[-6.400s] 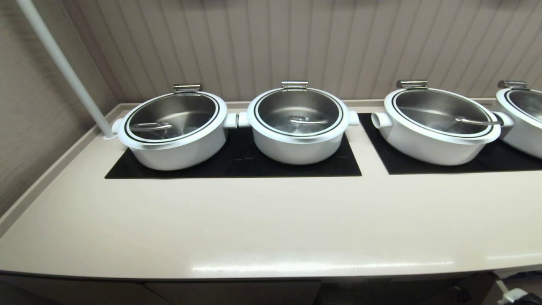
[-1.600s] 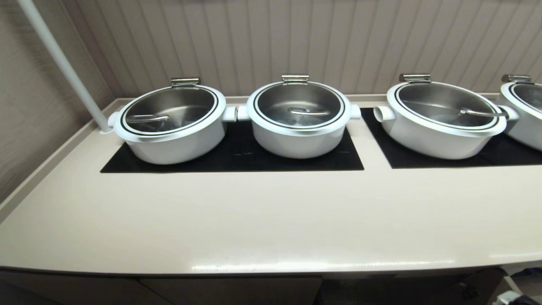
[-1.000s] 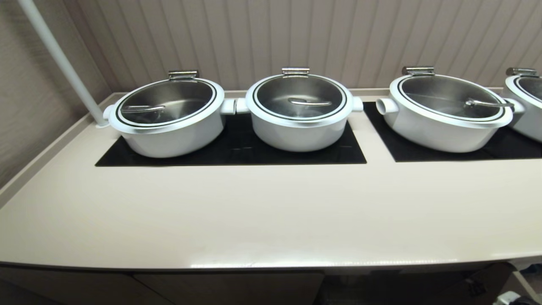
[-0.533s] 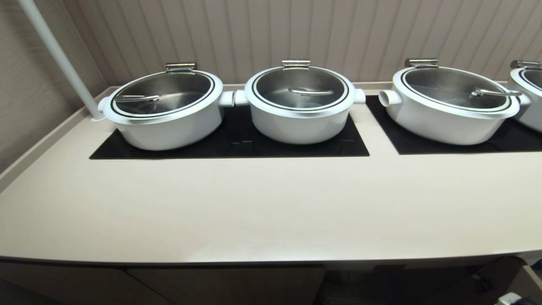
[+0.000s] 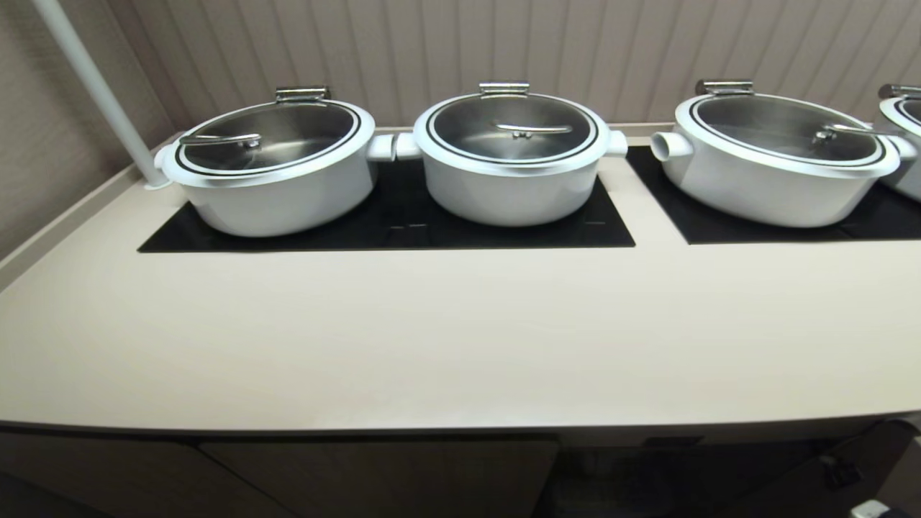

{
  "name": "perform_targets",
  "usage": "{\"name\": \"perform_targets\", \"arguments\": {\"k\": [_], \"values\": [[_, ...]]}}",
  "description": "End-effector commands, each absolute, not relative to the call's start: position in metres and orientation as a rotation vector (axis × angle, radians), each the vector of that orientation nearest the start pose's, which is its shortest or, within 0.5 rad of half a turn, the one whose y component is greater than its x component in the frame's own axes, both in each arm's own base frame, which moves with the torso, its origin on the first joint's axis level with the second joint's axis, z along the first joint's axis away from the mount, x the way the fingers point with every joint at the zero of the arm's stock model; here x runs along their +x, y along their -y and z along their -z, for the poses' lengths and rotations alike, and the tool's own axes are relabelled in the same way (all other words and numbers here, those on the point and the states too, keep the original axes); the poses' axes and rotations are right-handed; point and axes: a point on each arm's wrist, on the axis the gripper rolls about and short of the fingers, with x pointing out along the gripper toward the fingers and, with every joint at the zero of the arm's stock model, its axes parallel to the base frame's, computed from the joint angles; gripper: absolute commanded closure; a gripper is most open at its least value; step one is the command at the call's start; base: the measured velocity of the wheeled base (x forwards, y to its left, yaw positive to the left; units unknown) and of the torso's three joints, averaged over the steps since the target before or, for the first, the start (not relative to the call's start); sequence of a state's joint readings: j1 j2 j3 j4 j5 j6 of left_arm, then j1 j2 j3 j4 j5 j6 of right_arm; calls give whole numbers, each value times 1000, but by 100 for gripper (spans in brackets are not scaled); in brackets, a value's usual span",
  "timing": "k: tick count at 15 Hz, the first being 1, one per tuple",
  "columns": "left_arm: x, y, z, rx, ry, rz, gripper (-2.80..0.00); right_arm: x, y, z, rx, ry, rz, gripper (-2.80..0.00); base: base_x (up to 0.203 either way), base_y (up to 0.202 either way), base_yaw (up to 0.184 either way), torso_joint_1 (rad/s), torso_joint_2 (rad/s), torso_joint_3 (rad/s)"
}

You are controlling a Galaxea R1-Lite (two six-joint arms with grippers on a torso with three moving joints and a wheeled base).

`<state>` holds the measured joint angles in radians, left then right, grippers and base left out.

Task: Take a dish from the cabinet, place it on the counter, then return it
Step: Put it back into the cabinet

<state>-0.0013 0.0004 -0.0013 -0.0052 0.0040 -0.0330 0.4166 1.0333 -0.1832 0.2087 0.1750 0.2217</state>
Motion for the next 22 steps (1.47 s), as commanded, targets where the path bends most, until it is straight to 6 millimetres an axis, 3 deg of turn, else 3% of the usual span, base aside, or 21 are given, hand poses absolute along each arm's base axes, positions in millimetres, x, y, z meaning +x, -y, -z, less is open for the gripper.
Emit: {"name": "perform_targets", "arguments": {"k": [1,22], "values": [[-23,0,-76,-34,6,-3,0,60,-31,-87,68,-1115,-414,0,0,0,0,-156,356,197],[-23,0,-76,-34,7,-3,0,58,-30,-85,73,-1123,-406,0,0,0,0,-206,490,280]]}}
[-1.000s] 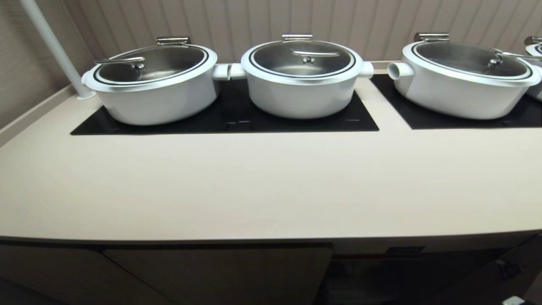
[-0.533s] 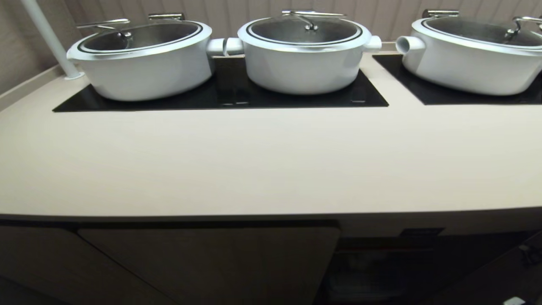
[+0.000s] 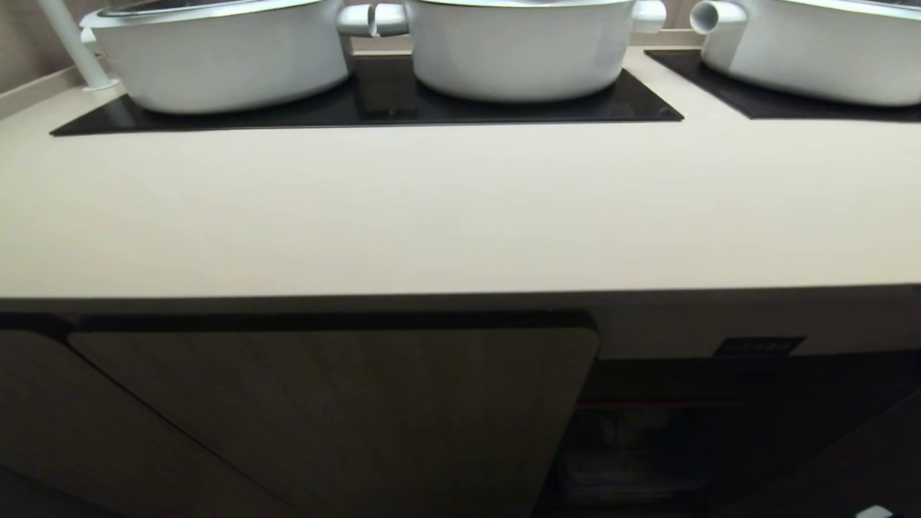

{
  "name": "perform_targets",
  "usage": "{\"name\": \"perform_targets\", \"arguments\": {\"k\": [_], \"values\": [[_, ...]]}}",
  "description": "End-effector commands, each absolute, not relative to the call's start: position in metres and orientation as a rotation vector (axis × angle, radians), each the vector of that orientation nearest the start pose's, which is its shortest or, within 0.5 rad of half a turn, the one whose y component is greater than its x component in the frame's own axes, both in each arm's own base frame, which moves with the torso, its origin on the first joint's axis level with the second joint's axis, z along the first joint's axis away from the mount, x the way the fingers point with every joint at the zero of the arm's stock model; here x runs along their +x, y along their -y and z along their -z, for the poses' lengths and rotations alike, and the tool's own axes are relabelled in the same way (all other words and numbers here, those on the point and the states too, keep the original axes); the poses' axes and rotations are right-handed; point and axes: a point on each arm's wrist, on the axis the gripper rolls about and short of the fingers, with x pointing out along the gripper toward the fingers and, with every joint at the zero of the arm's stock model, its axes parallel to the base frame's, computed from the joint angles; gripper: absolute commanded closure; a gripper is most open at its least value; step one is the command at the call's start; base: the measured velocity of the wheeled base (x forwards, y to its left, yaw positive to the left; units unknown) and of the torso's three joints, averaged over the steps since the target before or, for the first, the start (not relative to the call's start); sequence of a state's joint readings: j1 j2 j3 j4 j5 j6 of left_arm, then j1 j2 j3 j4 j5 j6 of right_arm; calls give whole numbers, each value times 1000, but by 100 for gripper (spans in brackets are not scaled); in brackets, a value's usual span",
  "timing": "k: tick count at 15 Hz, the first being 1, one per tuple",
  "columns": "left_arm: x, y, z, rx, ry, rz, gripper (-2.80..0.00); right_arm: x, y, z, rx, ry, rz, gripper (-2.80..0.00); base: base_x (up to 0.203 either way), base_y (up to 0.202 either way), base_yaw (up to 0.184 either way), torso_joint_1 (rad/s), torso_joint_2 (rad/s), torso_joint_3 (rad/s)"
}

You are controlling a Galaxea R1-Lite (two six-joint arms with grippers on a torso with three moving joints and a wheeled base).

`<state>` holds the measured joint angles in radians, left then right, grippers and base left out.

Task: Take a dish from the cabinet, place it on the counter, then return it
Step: Put it back into the cabinet

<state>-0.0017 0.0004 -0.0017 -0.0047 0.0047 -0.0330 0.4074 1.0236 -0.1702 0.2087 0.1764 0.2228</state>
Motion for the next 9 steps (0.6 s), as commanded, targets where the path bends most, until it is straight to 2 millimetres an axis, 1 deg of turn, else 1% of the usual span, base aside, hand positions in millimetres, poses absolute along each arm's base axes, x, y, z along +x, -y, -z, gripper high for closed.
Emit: {"name": "perform_targets", "arguments": {"k": [1,9], "values": [[-23,0,-76,-34,7,-3,0,58,-30,-85,73,-1123,-406,0,0,0,0,-178,489,309],[-23,0,-76,-34,6,-3,0,56,-29,-82,72,-1131,-404,0,0,0,0,-143,462,319]]}}
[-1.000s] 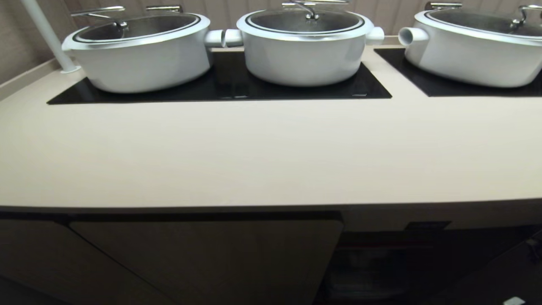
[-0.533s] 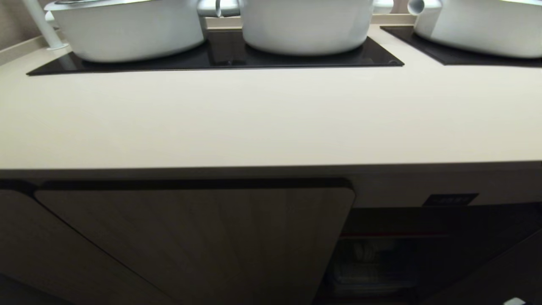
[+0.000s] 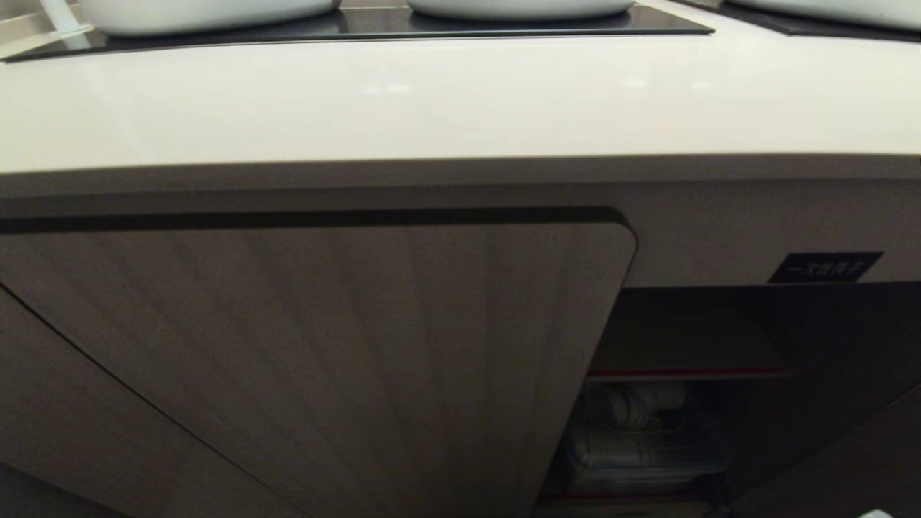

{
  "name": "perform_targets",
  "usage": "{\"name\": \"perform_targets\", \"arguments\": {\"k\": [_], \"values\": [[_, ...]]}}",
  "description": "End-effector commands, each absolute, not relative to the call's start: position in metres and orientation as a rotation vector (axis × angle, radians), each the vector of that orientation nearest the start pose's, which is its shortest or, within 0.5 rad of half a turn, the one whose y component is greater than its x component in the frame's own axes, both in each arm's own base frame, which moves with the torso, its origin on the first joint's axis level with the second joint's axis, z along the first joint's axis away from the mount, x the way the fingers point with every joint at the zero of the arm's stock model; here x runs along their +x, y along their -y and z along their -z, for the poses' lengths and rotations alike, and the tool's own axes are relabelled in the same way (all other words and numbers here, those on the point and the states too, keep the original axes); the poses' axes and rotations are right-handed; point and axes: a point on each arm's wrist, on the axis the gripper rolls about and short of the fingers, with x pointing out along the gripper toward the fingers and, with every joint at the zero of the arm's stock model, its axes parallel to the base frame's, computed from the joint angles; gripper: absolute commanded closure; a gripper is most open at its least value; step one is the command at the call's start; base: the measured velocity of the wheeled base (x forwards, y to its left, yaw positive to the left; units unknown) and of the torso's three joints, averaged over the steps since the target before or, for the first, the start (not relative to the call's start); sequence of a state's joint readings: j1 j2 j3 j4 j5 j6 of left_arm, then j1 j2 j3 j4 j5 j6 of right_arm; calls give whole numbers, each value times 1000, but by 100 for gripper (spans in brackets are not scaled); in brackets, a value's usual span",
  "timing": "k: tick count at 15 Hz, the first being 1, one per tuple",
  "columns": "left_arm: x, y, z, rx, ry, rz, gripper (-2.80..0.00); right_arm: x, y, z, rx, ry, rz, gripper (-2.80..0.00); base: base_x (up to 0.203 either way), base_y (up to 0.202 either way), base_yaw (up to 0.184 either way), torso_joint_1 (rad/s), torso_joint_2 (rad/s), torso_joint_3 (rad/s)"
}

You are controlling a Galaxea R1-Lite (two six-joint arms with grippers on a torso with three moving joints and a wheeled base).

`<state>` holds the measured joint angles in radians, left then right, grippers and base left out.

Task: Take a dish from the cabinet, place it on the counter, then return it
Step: Put it back into the cabinet

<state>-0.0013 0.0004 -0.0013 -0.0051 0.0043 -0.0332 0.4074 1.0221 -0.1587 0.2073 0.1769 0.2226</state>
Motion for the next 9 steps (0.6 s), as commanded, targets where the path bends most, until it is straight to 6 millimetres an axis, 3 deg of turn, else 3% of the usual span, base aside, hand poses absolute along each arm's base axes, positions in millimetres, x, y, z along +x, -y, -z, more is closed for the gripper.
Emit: {"name": "perform_targets", "arguments": {"k": [1,4,9], "values": [[-23,0,-76,-34,6,-3,0,56,-29,-82,72,-1131,-404,0,0,0,0,-105,455,347],[-23,0,-77,-34,8,-3,0,56,-29,-82,71,-1131,-403,0,0,0,0,-67,414,333],[-23,0,-76,-34,6,-3,0,56,-28,-82,72,-1135,-401,0,0,0,0,-13,82,70]]}}
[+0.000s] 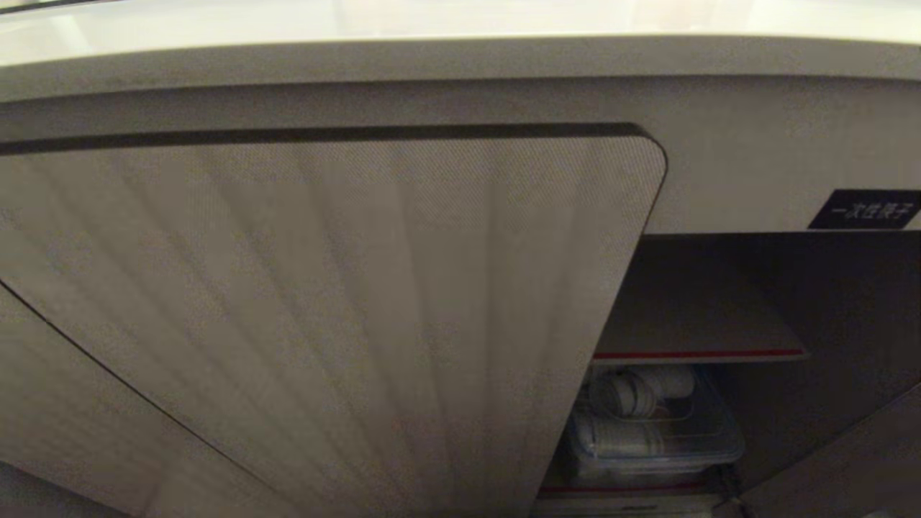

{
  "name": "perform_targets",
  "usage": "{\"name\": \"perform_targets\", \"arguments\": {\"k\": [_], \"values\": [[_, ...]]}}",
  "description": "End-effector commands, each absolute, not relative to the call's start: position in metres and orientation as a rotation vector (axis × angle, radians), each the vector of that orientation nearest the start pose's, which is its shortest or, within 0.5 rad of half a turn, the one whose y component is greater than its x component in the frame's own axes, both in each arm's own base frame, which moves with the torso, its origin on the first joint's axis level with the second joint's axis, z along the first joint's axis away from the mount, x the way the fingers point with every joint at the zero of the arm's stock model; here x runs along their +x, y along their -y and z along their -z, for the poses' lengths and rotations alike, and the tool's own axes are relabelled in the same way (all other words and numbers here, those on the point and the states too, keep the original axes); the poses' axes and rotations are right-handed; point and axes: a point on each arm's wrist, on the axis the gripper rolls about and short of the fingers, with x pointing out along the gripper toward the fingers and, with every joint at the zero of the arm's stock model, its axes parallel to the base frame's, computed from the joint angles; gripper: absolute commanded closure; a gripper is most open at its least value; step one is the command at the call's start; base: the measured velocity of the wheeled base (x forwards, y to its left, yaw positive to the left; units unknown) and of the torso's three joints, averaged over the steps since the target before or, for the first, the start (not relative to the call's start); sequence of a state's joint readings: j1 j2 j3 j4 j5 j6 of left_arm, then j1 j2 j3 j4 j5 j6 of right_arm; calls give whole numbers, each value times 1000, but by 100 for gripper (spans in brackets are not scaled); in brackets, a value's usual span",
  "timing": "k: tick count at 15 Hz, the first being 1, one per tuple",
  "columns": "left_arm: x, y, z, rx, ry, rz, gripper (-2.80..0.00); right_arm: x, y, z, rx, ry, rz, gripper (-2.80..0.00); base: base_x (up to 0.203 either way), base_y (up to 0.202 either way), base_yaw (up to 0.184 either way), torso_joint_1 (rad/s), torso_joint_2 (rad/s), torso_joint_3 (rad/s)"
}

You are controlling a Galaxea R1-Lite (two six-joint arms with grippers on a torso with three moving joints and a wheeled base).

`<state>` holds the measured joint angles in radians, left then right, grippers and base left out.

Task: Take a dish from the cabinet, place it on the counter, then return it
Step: Put it back into the cabinet

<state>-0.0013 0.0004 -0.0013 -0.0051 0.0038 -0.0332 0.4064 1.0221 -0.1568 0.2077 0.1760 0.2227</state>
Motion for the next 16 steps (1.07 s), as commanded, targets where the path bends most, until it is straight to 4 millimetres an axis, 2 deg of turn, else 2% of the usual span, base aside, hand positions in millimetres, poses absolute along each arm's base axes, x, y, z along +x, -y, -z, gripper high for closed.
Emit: {"name": "perform_targets", "arguments": {"k": [1,16], "values": [[-23,0,-77,-34,8,-3,0,56,-28,-82,72,-1134,-402,0,0,0,0,0,0,0],[-23,0,-76,-34,7,-3,0,55,-28,-78,73,-1157,-384,0,0,0,0,0,0,0]]}}
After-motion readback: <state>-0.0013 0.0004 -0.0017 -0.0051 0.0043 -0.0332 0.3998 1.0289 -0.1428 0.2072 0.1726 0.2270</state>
